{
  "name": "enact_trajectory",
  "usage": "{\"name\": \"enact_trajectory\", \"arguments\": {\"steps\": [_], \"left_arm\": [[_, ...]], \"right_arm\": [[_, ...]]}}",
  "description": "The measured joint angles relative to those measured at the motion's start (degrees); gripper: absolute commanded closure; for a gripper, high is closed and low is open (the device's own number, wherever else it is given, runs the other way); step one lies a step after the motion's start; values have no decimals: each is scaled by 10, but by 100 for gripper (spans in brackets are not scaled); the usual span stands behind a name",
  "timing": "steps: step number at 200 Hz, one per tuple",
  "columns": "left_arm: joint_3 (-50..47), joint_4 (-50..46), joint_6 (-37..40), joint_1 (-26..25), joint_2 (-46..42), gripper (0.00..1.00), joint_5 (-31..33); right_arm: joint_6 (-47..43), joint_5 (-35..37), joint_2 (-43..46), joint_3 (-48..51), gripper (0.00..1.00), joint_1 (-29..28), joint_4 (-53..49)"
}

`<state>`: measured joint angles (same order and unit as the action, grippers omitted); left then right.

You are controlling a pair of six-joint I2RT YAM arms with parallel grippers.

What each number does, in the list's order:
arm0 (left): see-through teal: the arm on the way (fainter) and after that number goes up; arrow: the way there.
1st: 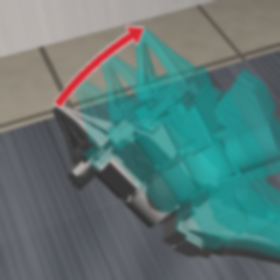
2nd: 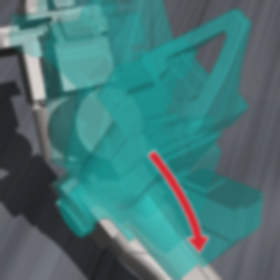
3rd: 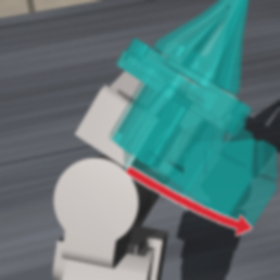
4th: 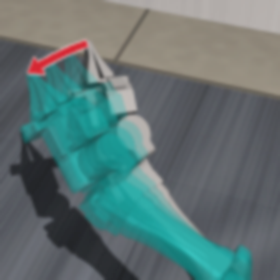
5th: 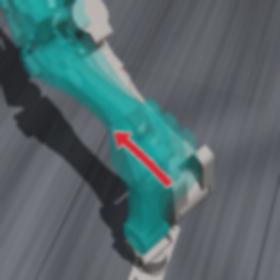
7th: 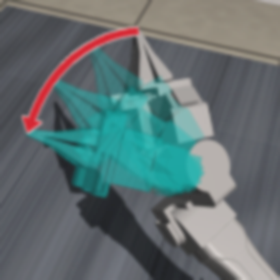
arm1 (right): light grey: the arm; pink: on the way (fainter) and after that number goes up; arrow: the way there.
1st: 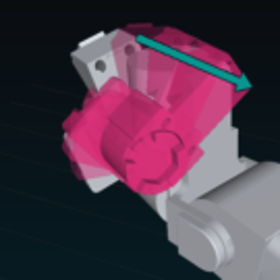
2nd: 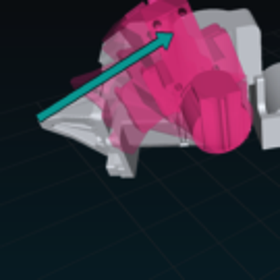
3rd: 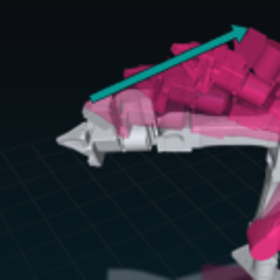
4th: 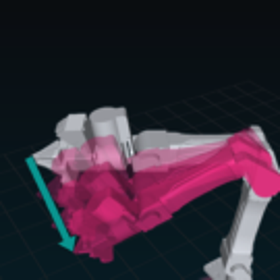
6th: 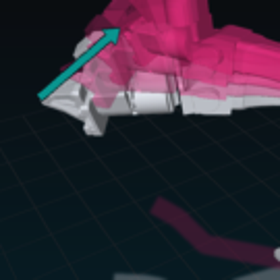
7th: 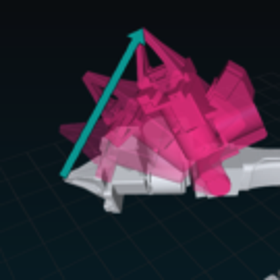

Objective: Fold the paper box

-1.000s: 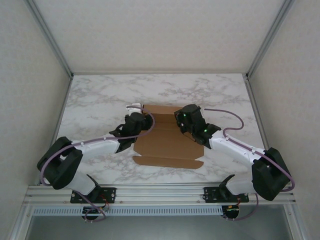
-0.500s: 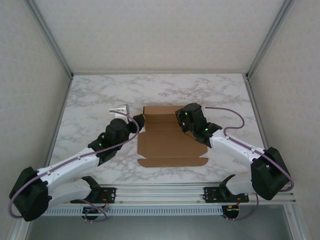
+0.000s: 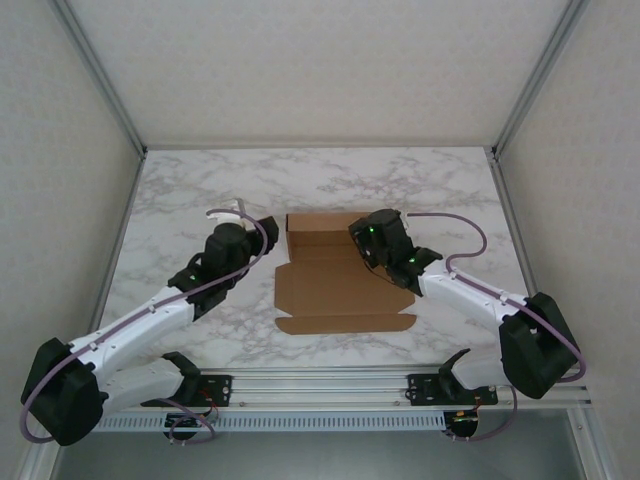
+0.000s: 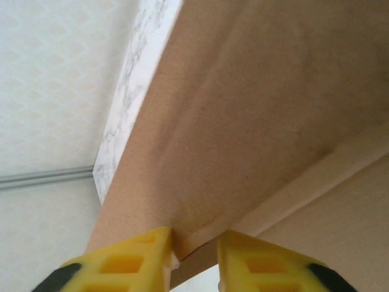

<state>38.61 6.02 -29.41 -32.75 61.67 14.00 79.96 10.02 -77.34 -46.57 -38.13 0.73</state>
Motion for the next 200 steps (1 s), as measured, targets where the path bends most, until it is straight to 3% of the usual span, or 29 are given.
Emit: {"name": "enact_trajectory", "arguments": {"steps": [40, 76, 104, 127, 153, 200], "left_arm": [[6, -29, 0, 15, -22, 28, -16], [17, -65, 10, 19, -65, 28, -33], [26, -85, 29, 19, -94, 27, -35], [28, -100, 44, 19, -112, 27, -35], [49, -128, 64, 21, -112, 27, -38], [83, -152, 109, 21, -105, 27, -33]], "right_arm": [[-23, -9, 21, -17, 41, 14, -61], [-104, -29, 94, -34, 38, 20, -139], [-248, -63, 134, -86, 43, 20, -195], [-403, -85, 116, -166, 46, 18, -261], [-552, -70, 66, -254, 45, 17, -315], [-794, -21, 4, -286, 39, -2, -356]]}}
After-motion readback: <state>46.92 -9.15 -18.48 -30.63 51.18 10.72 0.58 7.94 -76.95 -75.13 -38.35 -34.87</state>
